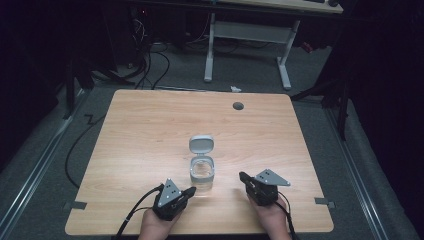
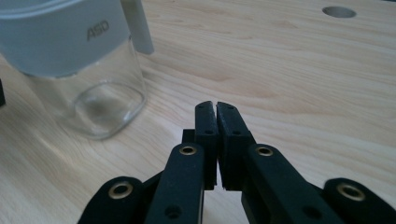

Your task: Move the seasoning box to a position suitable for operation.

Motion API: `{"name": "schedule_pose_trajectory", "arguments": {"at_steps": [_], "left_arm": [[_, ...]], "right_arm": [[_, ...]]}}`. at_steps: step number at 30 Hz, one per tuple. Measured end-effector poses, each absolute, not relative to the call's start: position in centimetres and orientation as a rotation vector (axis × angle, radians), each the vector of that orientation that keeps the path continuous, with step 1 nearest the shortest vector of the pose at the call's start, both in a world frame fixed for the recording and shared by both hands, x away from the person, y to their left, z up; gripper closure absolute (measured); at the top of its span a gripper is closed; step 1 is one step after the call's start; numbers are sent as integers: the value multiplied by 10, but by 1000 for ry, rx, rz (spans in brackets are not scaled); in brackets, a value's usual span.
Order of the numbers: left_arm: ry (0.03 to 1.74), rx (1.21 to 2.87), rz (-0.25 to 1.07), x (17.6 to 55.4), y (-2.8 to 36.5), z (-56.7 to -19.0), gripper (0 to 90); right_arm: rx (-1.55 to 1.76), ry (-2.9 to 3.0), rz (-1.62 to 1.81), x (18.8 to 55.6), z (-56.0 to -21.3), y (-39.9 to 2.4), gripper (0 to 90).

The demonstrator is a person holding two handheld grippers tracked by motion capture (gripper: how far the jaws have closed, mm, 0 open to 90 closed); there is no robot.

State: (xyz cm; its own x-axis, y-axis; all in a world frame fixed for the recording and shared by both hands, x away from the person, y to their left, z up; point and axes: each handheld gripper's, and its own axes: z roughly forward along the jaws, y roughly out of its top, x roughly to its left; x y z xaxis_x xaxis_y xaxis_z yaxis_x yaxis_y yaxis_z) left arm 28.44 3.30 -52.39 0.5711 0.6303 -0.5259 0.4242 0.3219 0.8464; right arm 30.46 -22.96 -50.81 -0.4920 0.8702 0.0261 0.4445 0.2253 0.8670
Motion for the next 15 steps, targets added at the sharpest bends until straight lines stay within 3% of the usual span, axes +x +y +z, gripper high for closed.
{"name": "schedule_pose_trajectory", "arguments": {"at_steps": [15], "left_arm": [[1015, 1348, 170, 291, 13, -532, 900]], "right_arm": [[1171, 2025, 1236, 350, -481, -194, 900]]}}
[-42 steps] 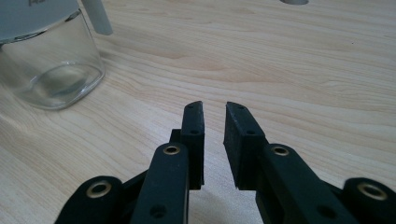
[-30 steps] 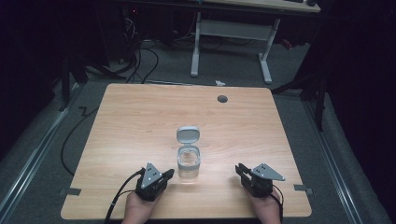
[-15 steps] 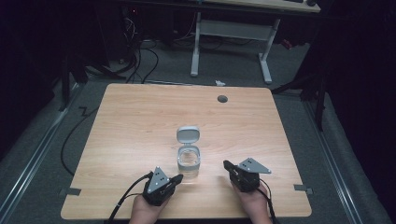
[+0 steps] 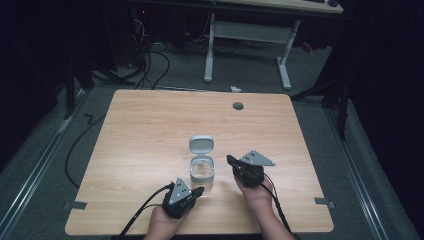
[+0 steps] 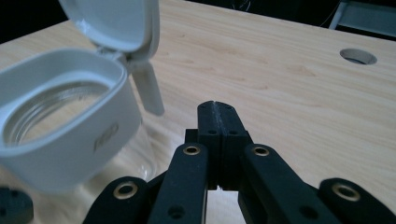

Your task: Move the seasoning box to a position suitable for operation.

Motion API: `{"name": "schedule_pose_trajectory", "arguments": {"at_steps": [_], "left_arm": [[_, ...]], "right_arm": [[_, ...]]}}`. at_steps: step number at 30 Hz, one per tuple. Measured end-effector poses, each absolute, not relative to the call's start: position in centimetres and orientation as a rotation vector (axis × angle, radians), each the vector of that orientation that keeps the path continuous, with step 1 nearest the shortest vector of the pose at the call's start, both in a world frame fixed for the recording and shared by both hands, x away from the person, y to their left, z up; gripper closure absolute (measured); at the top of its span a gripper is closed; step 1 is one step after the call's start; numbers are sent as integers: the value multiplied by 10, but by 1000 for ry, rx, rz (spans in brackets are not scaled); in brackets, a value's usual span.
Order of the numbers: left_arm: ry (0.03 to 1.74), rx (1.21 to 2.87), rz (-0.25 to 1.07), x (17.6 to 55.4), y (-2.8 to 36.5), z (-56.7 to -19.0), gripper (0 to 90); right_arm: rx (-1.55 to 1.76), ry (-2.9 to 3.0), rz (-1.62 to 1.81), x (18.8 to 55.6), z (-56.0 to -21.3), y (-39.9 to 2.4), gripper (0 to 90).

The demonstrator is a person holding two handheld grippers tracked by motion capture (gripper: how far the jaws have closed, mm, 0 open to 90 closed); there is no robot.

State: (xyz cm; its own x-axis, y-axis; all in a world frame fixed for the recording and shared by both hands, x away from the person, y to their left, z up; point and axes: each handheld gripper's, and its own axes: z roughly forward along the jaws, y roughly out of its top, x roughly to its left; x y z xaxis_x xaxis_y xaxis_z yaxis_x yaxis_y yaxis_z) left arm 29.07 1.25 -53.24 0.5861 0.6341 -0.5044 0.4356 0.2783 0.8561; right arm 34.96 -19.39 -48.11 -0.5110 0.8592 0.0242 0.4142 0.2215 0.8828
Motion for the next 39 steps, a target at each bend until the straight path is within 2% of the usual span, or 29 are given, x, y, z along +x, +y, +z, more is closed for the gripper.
{"name": "schedule_pose_trajectory", "arguments": {"at_steps": [17, 39], "left_arm": [[1037, 1325, 194, 292, 15, -532, 900], [1059, 1323, 201, 294, 16, -532, 900]], "right_arm": [[1174, 2012, 1250, 390, -472, -169, 900], [1129, 1995, 1298, 402, -455, -155, 900]]}}
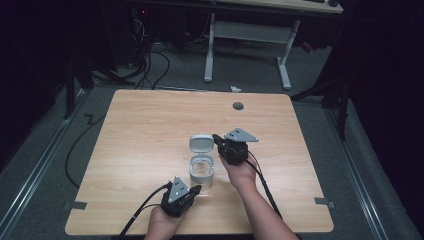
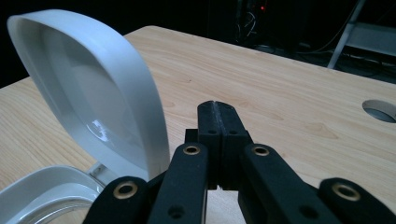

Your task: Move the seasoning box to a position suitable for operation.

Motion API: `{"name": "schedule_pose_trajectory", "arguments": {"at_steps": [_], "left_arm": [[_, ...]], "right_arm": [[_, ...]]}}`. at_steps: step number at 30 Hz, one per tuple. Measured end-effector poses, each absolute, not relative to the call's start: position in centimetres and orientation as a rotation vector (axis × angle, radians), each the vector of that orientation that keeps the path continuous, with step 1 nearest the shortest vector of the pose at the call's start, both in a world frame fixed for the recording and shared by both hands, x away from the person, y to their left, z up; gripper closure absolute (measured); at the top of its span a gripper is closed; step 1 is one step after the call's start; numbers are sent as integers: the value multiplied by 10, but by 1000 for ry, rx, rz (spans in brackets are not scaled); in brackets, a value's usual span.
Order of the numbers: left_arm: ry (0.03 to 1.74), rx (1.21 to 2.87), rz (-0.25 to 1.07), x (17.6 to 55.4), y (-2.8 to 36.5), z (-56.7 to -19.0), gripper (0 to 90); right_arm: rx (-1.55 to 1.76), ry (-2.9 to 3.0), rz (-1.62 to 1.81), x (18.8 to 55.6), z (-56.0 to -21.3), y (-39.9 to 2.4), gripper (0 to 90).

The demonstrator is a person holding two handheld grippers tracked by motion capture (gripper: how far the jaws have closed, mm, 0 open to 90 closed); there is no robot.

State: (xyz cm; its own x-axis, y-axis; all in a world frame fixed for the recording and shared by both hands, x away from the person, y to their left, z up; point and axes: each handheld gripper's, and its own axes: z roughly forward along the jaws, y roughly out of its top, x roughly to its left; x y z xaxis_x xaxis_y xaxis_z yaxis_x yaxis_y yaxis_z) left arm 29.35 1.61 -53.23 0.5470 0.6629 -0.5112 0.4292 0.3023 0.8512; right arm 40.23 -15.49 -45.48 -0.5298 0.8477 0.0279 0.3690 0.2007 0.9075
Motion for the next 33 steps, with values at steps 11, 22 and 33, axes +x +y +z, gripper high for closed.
{"name": "schedule_pose_trajectory", "arguments": {"at_steps": [11, 22, 33], "left_arm": [[1057, 1323, 202, 294, 15, -533, 900], [1056, 1324, 203, 294, 15, -533, 900], [1055, 1326, 203, 293, 15, -533, 900]], "right_arm": [[1077, 2015, 1308, 391, -449, -151, 900], [1019, 2037, 1323, 372, -445, -148, 900], [995, 2056, 1335, 350, -451, -151, 900]]}}
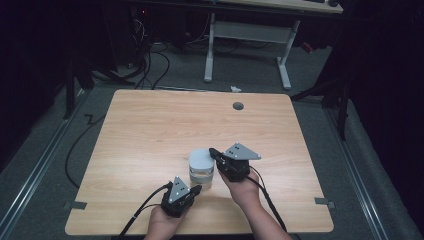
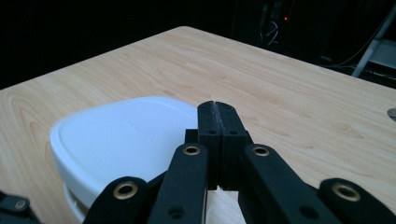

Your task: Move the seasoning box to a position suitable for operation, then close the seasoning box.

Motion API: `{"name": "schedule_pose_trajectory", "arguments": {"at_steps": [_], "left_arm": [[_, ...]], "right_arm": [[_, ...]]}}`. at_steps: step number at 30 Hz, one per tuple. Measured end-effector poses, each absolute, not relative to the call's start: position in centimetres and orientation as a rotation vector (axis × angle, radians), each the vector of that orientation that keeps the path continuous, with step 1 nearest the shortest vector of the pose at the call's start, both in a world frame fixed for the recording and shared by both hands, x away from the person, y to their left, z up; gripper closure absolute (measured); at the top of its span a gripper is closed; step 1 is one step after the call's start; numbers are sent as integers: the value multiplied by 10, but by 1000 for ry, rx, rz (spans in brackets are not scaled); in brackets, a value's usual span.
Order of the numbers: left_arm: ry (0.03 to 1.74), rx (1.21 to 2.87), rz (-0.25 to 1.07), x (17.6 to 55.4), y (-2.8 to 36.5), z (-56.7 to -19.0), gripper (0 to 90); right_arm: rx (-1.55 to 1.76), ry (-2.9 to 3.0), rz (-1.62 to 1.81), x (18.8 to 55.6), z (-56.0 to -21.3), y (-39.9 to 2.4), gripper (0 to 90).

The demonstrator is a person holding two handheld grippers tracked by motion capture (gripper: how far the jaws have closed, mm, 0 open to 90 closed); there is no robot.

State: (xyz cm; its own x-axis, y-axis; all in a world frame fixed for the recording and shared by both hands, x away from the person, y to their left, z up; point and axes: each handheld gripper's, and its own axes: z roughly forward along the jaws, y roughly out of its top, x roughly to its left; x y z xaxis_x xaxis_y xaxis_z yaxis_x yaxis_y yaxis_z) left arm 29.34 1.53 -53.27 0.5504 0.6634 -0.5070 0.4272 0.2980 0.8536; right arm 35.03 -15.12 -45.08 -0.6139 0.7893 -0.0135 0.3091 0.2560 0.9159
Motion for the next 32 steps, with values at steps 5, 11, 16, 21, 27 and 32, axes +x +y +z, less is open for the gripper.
{"name": "schedule_pose_trajectory", "arguments": {"at_steps": [5, 11, 16, 21, 27, 32], "left_arm": [[1055, 1327, 204, 293, 15, -533, 900], [1057, 1306, 128, 290, 25, -525, 844], [1051, 1325, 297, 295, 70, -512, 658], [1208, 1233, 419, 330, 121, -516, 513], [1278, 1195, 466, 344, 136, -522, 473], [1281, 1199, 457, 341, 134, -523, 461]], "right_arm": [[986, 2059, 1347, 342, -455, -152, 900], [981, 2019, 1362, 332, -450, -157, 844], [1112, 1943, 1313, 324, -466, -200, 675], [1251, 1886, 1153, 315, -500, -251, 498], [1342, 1792, 1119, 296, -510, -290, 415], [1375, 1824, 1084, 292, -517, -301, 304]]}}
